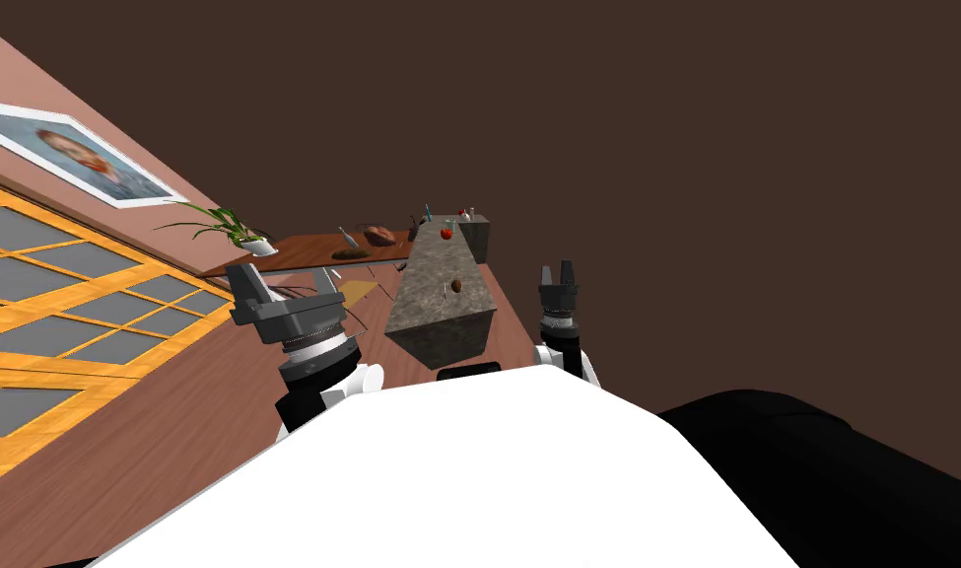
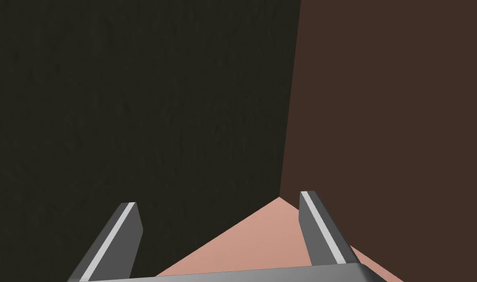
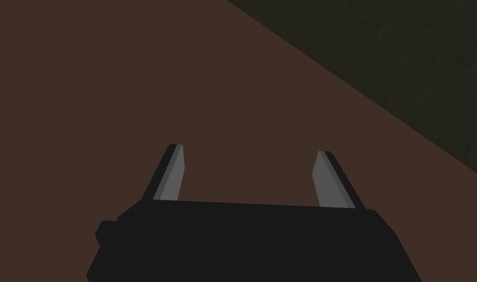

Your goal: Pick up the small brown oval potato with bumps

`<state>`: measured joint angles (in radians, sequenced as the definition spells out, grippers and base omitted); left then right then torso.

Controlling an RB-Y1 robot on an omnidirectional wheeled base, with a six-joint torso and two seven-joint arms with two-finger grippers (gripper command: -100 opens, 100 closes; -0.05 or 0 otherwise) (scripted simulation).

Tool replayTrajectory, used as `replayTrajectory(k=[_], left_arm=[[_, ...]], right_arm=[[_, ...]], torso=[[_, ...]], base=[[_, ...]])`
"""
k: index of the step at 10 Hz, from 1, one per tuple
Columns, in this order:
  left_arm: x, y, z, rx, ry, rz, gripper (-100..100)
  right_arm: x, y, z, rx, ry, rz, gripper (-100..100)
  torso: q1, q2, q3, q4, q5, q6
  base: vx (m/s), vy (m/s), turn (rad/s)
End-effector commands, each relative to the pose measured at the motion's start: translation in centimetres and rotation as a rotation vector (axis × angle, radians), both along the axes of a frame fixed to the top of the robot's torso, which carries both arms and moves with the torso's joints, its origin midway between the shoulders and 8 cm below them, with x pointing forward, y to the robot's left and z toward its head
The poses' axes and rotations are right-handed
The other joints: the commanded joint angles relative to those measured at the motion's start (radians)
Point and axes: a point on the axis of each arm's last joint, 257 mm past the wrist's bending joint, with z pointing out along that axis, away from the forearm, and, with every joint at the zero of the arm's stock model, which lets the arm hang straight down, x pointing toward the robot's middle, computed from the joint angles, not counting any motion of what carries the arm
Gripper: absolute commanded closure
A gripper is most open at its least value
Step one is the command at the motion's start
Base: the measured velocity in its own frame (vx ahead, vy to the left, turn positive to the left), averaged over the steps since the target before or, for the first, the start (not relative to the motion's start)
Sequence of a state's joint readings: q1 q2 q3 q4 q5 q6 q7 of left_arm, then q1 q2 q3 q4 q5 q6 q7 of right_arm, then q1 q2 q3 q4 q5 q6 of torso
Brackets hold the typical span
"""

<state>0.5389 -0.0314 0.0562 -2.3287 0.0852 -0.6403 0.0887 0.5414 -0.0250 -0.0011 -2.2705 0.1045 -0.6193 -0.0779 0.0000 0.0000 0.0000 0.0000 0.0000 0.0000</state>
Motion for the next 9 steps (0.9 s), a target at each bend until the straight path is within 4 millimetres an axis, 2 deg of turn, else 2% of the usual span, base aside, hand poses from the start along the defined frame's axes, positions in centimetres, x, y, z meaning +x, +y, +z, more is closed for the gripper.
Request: replayTrajectory(k=[1, 5, 6, 7, 8, 9], left_arm=[[0.0, 0.0, 0.0, 0.000, 0.000, 0.000, 0], [0.0, 0.0, 0.0, 0.000, 0.000, 0.000, 0], [0.0, 0.0, 0.0, 0.000, 0.000, 0.000, 0], [0.0, 0.0, 0.0, 0.000, 0.000, 0.000, 0], [0.0, 0.0, 0.0, 0.000, 0.000, 0.000, 0], [0.0, 0.0, 0.0, 0.000, 0.000, 0.000, 0]], right_arm=[[1.1, 0.0, -0.3, -0.021, 0.021, 0.021, -100], [4.8, -1.0, -1.2, -0.032, 0.087, 0.050, -100], [5.0, -1.1, -1.3, -0.030, 0.094, 0.048, -100], [6.3, -1.7, -1.7, -0.024, 0.120, 0.050, -100], [6.3, -1.7, -1.7, -0.024, 0.120, 0.050, -100], [7.7, -2.4, -2.0, -0.014, 0.146, 0.050, -100]], torso=[[0.000, 0.000, 0.000, 0.000, 0.000, 0.000], [-0.002, 0.007, 0.004, 0.002, 0.000, 0.000], [-0.001, 0.009, 0.005, 0.002, 0.000, 0.000], [0.000, 0.007, 0.004, 0.002, 0.000, 0.000], [-0.001, 0.006, 0.004, 0.001, 0.000, 0.000], [-0.001, 0.005, 0.003, 0.001, 0.000, 0.000]], base=[[-0.048, -0.012, -0.136], [-0.117, -0.019, -0.129], [-0.103, -0.005, -0.052], [-0.083, -0.018, -0.094], [-0.065, -0.017, -0.048], [-0.070, -0.012, -0.096]])
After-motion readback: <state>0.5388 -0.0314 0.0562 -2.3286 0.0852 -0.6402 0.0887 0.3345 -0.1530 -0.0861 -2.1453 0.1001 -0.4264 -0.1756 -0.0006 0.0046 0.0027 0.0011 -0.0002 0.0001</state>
